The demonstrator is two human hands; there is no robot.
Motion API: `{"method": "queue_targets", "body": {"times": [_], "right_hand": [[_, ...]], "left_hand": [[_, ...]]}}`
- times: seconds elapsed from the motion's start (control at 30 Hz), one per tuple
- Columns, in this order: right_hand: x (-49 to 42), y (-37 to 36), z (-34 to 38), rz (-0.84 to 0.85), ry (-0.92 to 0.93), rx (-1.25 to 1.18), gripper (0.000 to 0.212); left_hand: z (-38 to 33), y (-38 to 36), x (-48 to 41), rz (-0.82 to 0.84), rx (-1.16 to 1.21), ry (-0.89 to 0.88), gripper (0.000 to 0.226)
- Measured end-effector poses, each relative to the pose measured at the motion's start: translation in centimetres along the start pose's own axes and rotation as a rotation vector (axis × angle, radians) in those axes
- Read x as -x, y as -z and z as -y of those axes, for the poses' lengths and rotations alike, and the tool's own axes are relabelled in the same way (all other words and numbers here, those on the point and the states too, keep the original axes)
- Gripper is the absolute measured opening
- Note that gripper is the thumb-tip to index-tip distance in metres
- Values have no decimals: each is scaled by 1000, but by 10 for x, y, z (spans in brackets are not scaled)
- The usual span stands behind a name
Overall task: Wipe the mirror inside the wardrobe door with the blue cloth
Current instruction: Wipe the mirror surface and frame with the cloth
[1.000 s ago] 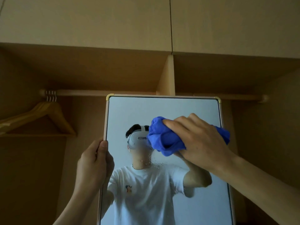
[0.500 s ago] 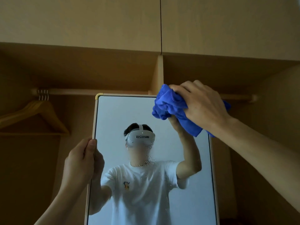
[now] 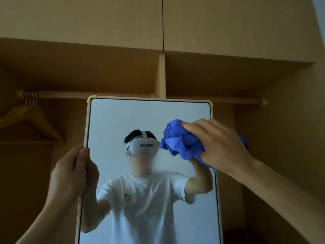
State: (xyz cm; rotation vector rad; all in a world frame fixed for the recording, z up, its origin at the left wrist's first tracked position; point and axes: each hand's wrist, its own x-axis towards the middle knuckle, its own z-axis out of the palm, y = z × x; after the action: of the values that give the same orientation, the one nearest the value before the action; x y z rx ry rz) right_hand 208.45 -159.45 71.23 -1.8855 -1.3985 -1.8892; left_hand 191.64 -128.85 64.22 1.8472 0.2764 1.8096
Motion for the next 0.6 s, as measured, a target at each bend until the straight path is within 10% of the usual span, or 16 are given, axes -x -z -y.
{"method": "queue_targets", "body": {"times": [0.6], "right_hand": [[-28, 11, -33, -91, -265, 127, 49]], "left_hand": [[16, -1, -1, -7, -54, -6, 30]]}}
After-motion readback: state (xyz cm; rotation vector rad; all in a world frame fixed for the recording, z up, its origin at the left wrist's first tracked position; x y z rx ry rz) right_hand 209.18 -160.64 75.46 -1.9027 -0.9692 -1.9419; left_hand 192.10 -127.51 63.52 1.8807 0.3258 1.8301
